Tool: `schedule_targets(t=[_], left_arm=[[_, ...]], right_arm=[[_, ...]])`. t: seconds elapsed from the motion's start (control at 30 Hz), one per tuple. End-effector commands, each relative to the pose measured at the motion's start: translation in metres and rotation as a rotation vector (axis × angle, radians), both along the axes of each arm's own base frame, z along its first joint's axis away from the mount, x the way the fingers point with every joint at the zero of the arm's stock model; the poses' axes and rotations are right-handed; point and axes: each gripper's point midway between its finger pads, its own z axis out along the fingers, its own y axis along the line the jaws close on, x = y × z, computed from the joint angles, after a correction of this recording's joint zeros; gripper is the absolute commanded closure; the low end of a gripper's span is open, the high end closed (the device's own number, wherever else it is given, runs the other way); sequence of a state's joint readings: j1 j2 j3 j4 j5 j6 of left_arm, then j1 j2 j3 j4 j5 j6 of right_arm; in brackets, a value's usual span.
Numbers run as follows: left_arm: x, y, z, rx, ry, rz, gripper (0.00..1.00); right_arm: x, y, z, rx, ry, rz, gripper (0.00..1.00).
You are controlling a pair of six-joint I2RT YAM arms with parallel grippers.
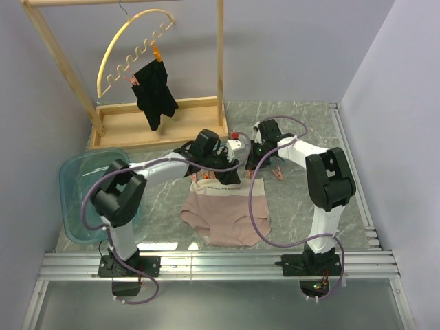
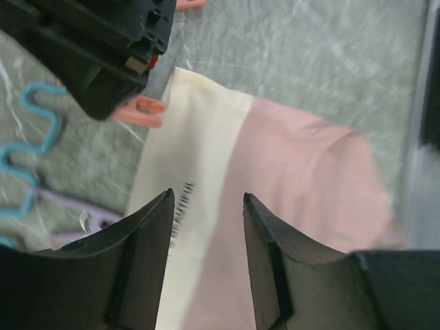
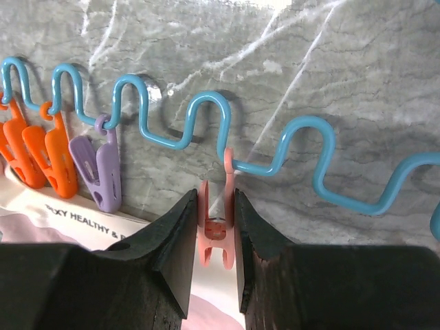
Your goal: Clip the underwear to the hanger
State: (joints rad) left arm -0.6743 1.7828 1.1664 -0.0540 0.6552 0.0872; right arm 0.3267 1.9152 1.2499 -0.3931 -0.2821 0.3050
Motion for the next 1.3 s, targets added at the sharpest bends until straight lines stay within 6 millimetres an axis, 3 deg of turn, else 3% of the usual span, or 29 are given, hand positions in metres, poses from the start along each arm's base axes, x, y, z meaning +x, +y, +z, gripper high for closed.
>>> schedule_targets(t=[0.0,0.23,0.4,0.5,0.73,0.87,1.13,1.27], left_arm=[[0.014,-0.015,0.000,-0.001,-0.199,-0.176,0.51],[0.019,-0.031,-0.027,0.013,-0.230,-0.235,0.53],[0.030,-0.032,-0.047,0.083,-0.271,-0.215,0.53],[0.025,-0.033,-0.060,0.128,-0.288,-0.231,0.53],[0.033,-0.033,-0.076,0.201,-0.321,-0.188,0.55],[0.035,-0.033,-0.074,0.191,-0.334,-0.162,0.54],[0.030,-0.040,-0.037,0.076,-0.401,-0.163,0.54],[0.039,-0.041,-0.043,0.106,-0.375,-0.136,0.51]], right_arm=[[0.018,0.011,0.035,0.065,-0.115,0.017,1.00],[0.015,0.008,0.033,0.083,-0.107,0.003,1.00],[0.016,0.005,0.029,0.086,-0.107,-0.011,1.00],[0.016,0.005,0.027,0.088,-0.104,-0.018,1.00],[0.017,0.006,0.027,0.092,-0.117,-0.018,1.00],[0.018,0.007,0.029,0.109,-0.137,-0.018,1.00],[0.018,0.005,0.031,0.130,-0.145,-0.044,1.00],[0.021,0.005,0.034,0.147,-0.153,-0.058,1.00]])
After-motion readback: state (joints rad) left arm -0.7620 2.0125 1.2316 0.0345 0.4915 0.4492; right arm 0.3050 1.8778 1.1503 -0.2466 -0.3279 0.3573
